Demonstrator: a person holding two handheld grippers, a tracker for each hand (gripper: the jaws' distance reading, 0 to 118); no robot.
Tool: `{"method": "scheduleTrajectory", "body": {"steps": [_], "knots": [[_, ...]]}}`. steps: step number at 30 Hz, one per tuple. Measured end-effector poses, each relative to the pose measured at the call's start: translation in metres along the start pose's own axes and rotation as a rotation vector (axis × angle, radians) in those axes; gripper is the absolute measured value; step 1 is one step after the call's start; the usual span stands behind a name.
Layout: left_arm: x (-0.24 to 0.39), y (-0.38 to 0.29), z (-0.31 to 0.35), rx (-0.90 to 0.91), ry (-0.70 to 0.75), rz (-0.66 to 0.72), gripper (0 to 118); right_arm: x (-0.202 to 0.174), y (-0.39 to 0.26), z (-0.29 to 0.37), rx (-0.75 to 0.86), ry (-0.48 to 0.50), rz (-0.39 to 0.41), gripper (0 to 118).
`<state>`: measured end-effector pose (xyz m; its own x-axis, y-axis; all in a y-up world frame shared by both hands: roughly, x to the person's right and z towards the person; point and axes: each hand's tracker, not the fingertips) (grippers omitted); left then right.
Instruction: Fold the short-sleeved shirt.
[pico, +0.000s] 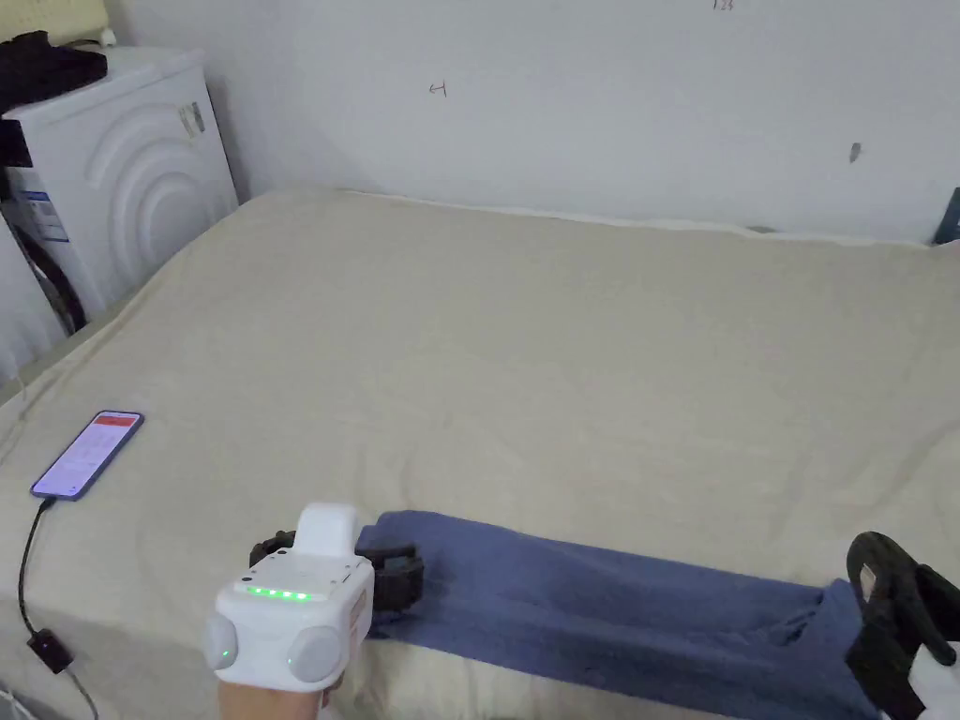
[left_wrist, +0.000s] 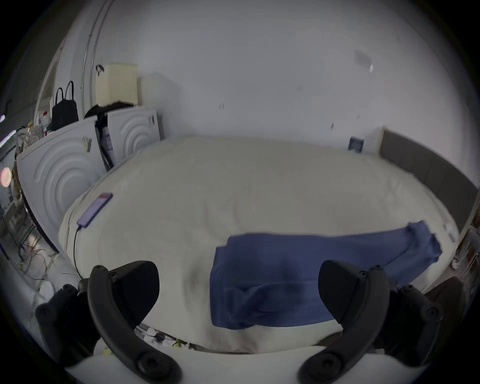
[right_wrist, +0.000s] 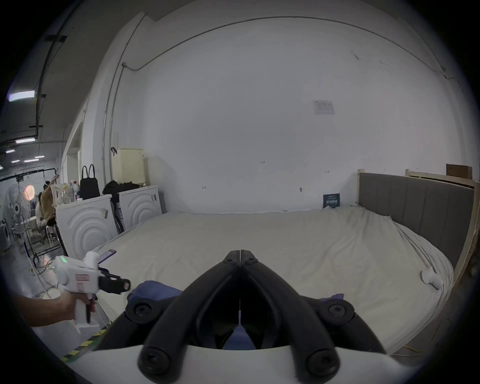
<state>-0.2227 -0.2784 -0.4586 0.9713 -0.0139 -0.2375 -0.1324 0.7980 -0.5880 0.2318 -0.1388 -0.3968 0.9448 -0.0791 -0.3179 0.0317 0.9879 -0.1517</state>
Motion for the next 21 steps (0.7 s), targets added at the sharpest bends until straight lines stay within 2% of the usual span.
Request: {"method": "scheduleTrajectory", "body": {"steps": [6,9,11,13,14,16,17,18,19,20,21], "knots": [[-0.010,-0.015,-0.104,-0.122,-0.002,0.083,118,-0.009,-0.010,-0.015,-0.053,0.028,0.011,0],[0.010,-0.030,-0.109,-0.203,-0.023,0.112,118,-0.009,-0.015,-0.020,-0.081,0.033,0.021,0],[0.020,-0.032,-0.095,-0.114,0.035,0.098,117,-0.008,-0.019,-0.021,-0.096,0.024,0.018,0],[0.032,-0.030,-0.085,-0.135,0.047,0.050,101,-0.008,-0.022,-0.021,-0.105,0.016,-0.001,0],[0.037,-0.031,-0.079,-0.118,0.031,0.015,85,-0.007,-0.024,-0.022,-0.109,0.016,-0.013,0],[0.049,-0.026,-0.055,-0.086,-0.018,-0.022,32,-0.007,-0.025,-0.026,-0.118,0.015,-0.028,0],[0.055,-0.026,-0.050,-0.087,-0.016,-0.031,10,-0.008,-0.026,-0.026,-0.119,0.016,-0.027,0],[0.058,-0.026,-0.046,-0.075,-0.097,-0.027,10,-0.009,-0.026,-0.026,-0.121,0.018,-0.024,0],[0.059,-0.020,-0.045,-0.120,-0.091,-0.001,10,-0.009,-0.024,-0.027,-0.124,0.018,-0.019,0],[0.060,-0.017,-0.044,-0.078,0.016,-0.076,10,-0.009,-0.023,-0.028,-0.125,0.018,-0.018,0],[0.058,-0.014,-0.040,-0.063,-0.006,-0.077,10,-0.009,-0.021,-0.026,-0.122,0.017,-0.017,0]]}}
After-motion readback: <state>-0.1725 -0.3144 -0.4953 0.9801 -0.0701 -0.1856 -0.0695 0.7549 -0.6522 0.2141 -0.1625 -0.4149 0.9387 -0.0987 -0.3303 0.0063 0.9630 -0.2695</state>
